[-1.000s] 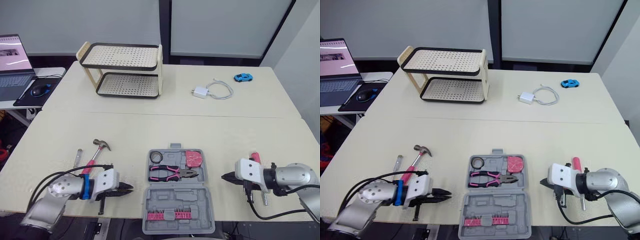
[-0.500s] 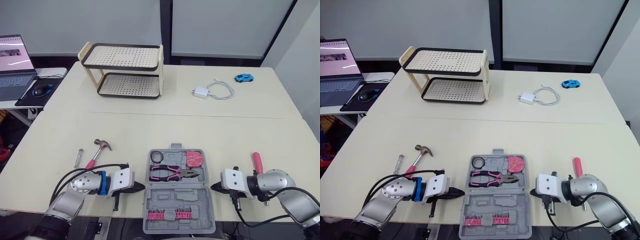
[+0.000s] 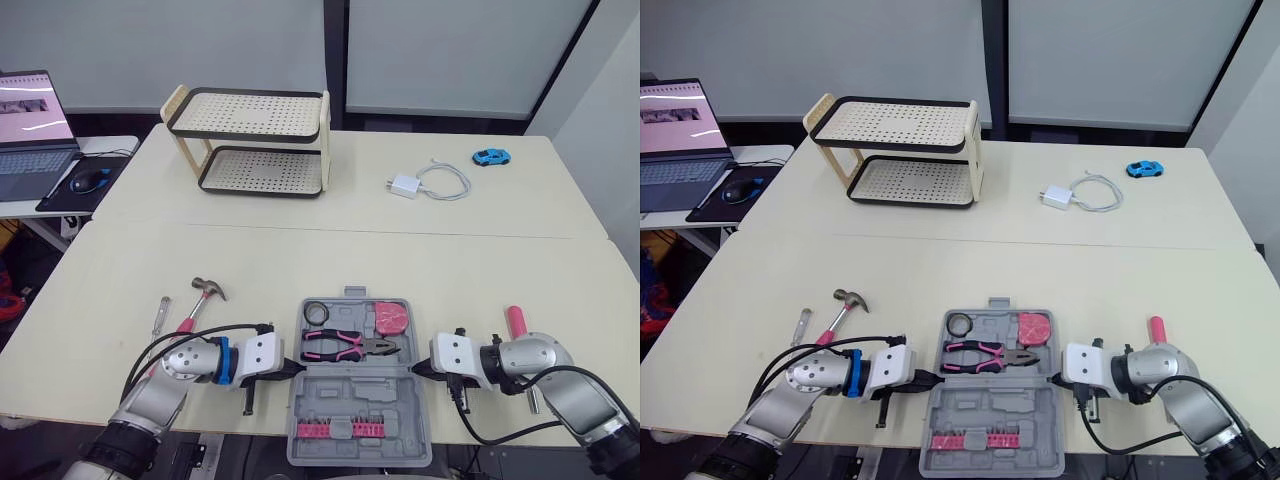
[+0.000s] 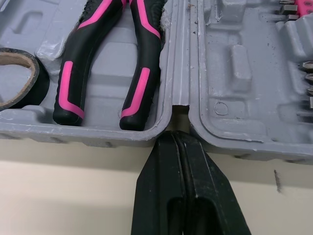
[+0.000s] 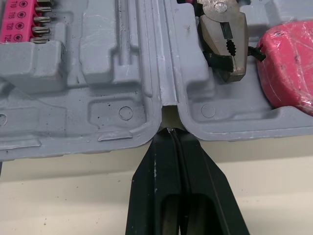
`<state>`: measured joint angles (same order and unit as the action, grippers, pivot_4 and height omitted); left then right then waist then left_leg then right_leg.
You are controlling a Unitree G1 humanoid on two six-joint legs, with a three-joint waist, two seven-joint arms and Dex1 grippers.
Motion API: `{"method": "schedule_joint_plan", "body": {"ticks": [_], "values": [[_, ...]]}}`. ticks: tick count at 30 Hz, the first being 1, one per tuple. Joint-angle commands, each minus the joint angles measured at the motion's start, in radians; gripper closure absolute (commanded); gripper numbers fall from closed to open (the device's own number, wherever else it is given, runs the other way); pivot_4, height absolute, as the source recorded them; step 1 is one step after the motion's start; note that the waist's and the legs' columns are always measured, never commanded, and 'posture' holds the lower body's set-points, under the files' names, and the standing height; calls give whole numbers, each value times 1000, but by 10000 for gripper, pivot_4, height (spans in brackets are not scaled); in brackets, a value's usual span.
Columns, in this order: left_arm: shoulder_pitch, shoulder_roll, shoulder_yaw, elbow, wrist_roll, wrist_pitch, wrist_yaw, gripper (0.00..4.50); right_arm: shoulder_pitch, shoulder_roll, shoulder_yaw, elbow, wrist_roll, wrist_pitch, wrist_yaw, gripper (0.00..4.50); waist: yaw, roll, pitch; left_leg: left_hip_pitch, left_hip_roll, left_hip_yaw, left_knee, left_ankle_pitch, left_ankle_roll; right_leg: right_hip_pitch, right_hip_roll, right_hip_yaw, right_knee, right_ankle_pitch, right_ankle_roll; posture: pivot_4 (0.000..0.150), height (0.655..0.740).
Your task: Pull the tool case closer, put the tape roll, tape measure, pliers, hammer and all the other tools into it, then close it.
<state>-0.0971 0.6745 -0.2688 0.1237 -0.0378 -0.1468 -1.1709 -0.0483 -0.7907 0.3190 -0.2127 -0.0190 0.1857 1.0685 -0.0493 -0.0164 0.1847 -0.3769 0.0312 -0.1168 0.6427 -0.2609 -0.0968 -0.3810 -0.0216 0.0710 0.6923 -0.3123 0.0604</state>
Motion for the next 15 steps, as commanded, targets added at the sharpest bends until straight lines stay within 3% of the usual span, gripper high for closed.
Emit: {"method": "schedule_joint_plan", "body": {"ticks": [1, 6, 15], "values": [[-9, -23, -36, -14, 22, 19, 14, 44910, -4, 22, 17, -40, 4, -1, -3, 45000, 0, 0, 0, 2, 0, 0, 0, 0, 0, 2, 0, 0, 0, 0, 0, 1500, 7350], [-44, -43, -37, -12, 28, 36, 23, 44910, 0, 48, 19, -56, 6, 19, -15, 45000, 0, 0, 0, 10, 0, 0, -2, 0, 0, 11, 0, 0, -4, 0, 0, 1500, 7350], [-105, -68, -37, -17, 45, 87, 22, 44910, -20, 71, 14, -34, -7, 24, -27, 45000, 0, 0, 0, 10, 0, 0, -3, 0, 0, 11, 0, 0, -4, 0, 0, 1500, 7350]]}}
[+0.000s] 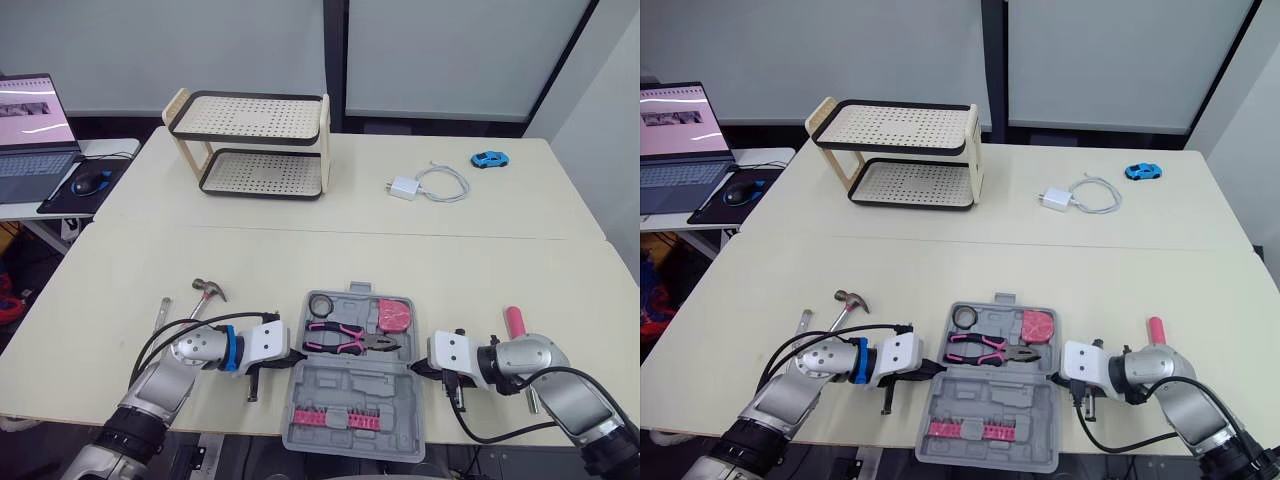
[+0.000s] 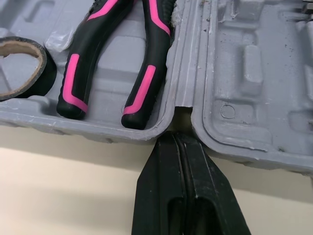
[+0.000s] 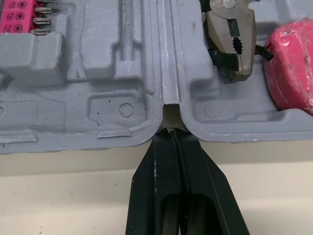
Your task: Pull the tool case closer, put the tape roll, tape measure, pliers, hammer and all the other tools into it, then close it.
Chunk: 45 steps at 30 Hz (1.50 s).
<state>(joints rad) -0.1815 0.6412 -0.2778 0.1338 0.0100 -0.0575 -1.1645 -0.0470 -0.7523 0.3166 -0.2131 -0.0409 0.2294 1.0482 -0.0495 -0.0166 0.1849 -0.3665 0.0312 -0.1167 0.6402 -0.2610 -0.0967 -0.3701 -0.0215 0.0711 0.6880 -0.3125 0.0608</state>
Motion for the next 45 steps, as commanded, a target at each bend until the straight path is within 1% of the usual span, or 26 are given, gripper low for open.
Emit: {"method": "schedule_joint_plan", "body": {"ticks": [1, 10, 20, 31, 45], "values": [[-28, -37, -30, -25, 0, 0, 15, 44910, -29, 36, 15, -26, 13, -20, -8, 45000, 0, 0, 0, 0, 0, 0, 0, 0, 0, 0, 0, 0, 0, 0, 0, 1500, 7350], [-72, -73, -39, -10, 32, 23, 32, 44910, -94, 69, 17, 39, -16, -45, -16, 45000, 0, 0, 0, 0, 0, 0, 0, 0, 0, 0, 0, 0, 0, 0, 0, 1500, 7350], [-83, -75, -34, -5, 48, 30, 51, 44910, -148, 97, 15, 90, -35, -56, -12, 45000, -1, 0, 0, 0, 0, 0, 0, 0, 0, 0, 0, 0, 0, 0, 0, 1500, 7350], [-113, -95, -31, 35, 68, 26, 79, 44910, -183, 115, 23, 130, -47, -69, -13, 45000, -1, 0, 0, 0, 0, 0, 0, 0, 0, 0, 0, 0, 0, 0, 0, 1500, 7350], [-115, -90, -31, 60, 70, 23, 90, 44910, -202, 125, 29, 150, -65, -67, -10, 45000, -3, 0, 0, 0, 0, 0, 0, 0, 0, 0, 0, 0, 0, 0, 0, 1500, 7350]]}}
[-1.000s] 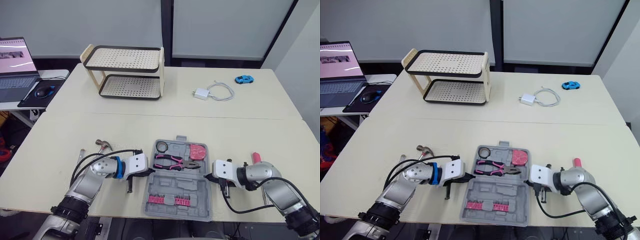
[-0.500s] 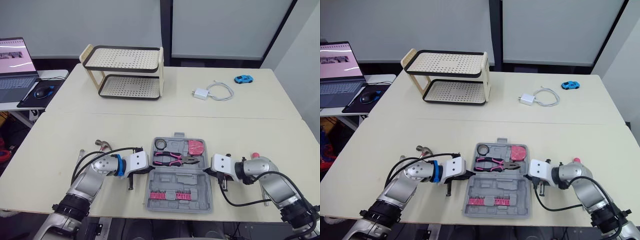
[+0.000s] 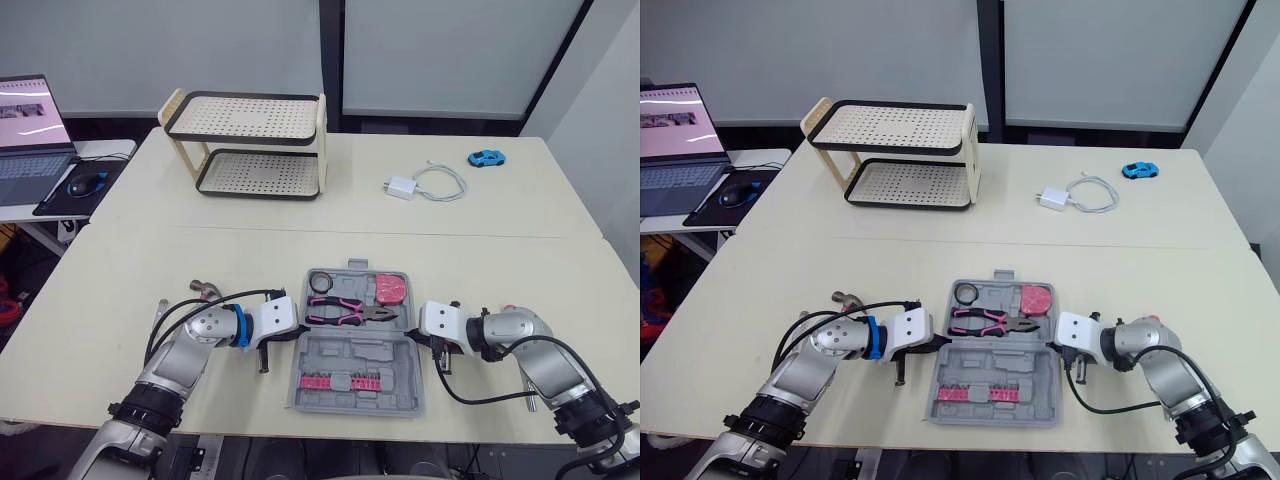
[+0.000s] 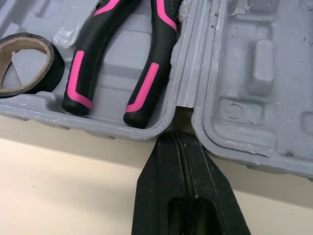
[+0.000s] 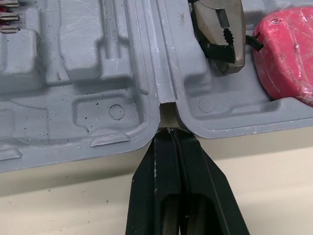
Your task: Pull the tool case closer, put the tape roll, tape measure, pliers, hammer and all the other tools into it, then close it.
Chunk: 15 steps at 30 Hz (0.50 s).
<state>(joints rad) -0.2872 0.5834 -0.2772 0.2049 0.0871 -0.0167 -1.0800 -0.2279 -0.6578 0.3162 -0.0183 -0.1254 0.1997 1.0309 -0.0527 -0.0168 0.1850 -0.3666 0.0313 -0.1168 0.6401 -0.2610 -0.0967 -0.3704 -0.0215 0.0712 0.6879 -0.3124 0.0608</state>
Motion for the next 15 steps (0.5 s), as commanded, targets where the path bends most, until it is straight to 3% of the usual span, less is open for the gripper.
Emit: {"method": "schedule_joint_plan", "body": {"ticks": [1, 15], "values": [[-9, -33, -31, -11, -9, -17, 3, 44910, -21, 30, 29, -44, 18, -35, 8, 45000, 0, 0, 0, 0, 0, 0, 0, 0, 0, 0, 0, 0, 0, 0, 0, 1500, 7350], [-25, 14, -10, 44, -19, -67, -42, 44910, -24, -63, -34, -10, 4, -30, 15, 45000, 1, 0, 0, -1, 0, 0, -1, 0, 0, 0, 0, 0, -3, 0, 0, 1500, 7350]]}}
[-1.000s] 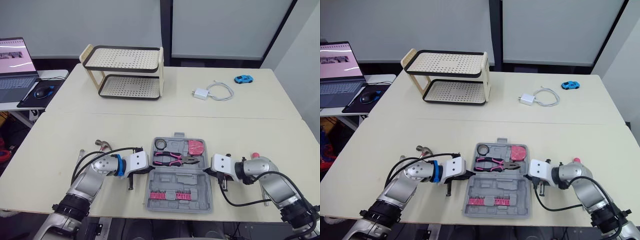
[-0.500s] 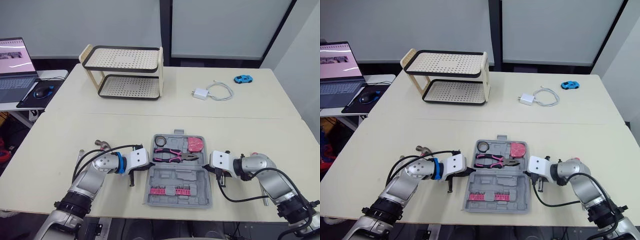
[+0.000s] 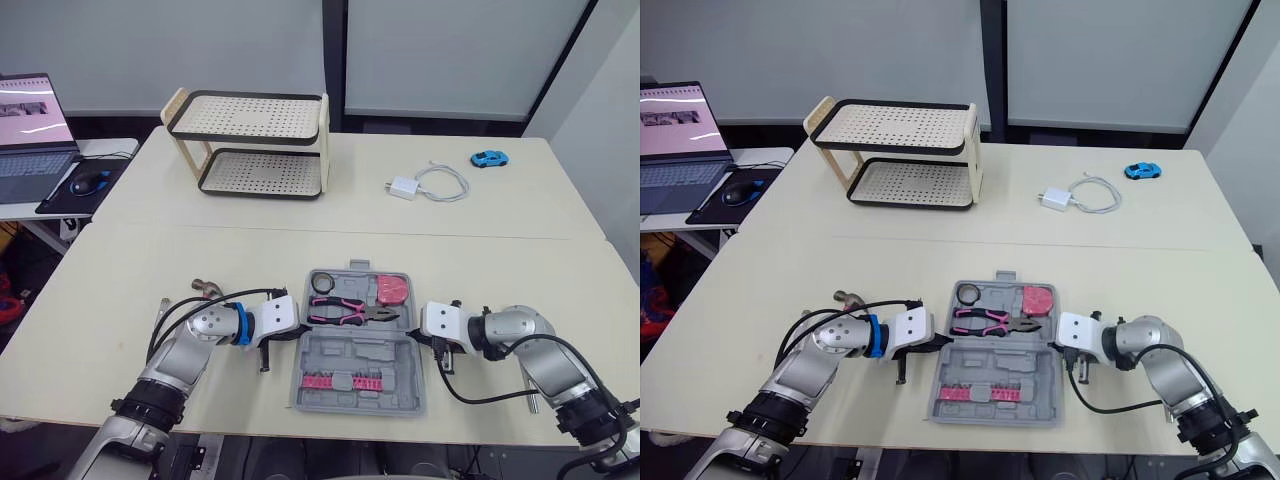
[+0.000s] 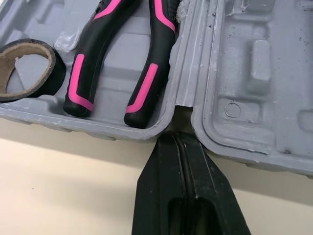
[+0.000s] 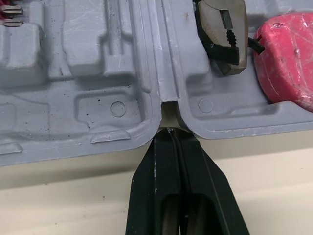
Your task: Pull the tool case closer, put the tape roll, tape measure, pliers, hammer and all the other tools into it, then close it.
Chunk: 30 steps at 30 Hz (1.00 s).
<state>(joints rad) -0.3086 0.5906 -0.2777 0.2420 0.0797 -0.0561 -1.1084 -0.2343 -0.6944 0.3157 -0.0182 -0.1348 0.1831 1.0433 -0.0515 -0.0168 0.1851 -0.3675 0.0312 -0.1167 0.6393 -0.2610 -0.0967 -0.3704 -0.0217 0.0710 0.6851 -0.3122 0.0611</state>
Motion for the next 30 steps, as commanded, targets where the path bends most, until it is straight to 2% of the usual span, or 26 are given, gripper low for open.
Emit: {"method": "schedule_joint_plan", "body": {"ticks": [1, 7, 12, 16, 20, 24, 28, 30], "values": [[-2, 13, -5, 11, -12, -31, -14, 44910, -15, -38, -40, -12, 18, -10, 7, 45000, 0, 0, 0, 0, 0, 0, 0, 0, 0, 0, 0, 0, -1, 0, 0, 1500, 7350], [16, 60, 41, 14, -50, -47, -25, 44910, 11, -87, -93, -45, 50, -6, 4, 45000, -1, 0, 0, -1, 0, 0, -4, 0, 0, -1, 0, 0, -3, 0, 0, 1500, 7350], [76, 132, 155, -65, -185, 4, -63, 44910, 85, -128, -200, -145, 119, -5, -6, 45000, -4, 0, 1, -1, 0, 0, -7, 0, 0, -3, 0, 0, -3, 0, 0, 1500, 7350], [159, 202, 316, -171, -342, 128, -76, 44910, 206, -171, -366, -267, 224, 37, 0, 45000, -1, 0, 2, -2, 0, 0, -8, 0, 0, -3, -1, 0, -4, 0, 0, 1500, 7350], [249, 270, 512, -212, -445, 273, -18, 44910, 345, -226, -579, -327, 307, 74, 20, 45000, 2, 0, 2, -2, 0, 1, -9, 0, 0, -3, -1, 0, -5, 0, 0, 1500, 7350], [327, 310, 703, -131, -491, 379, 54, 44910, 458, -257, -767, -322, 360, 96, 56, 45000, 1, -1, 2, 1, 0, 1, -9, 0, 0, -1, -1, 0, -5, 0, 1, 1500, 7350], [426, 343, 846, -23, -500, 424, 78, 44910, 572, -276, -884, -285, 362, 62, 108, 45000, -4, -2, 3, 1, 1, 2, -10, 0, 0, -2, -1, 1, -5, -1, 1, 1500, 7350], [470, 355, 890, 27, -493, 417, 78, 41138, 620, -284, -920, -261, 355, 39, 129, 45000, -4, -2, 3, 1, 1, 3, -10, 0, 0, -2, -1, 1, -5, -1, 1, 1500, 7350]]}}
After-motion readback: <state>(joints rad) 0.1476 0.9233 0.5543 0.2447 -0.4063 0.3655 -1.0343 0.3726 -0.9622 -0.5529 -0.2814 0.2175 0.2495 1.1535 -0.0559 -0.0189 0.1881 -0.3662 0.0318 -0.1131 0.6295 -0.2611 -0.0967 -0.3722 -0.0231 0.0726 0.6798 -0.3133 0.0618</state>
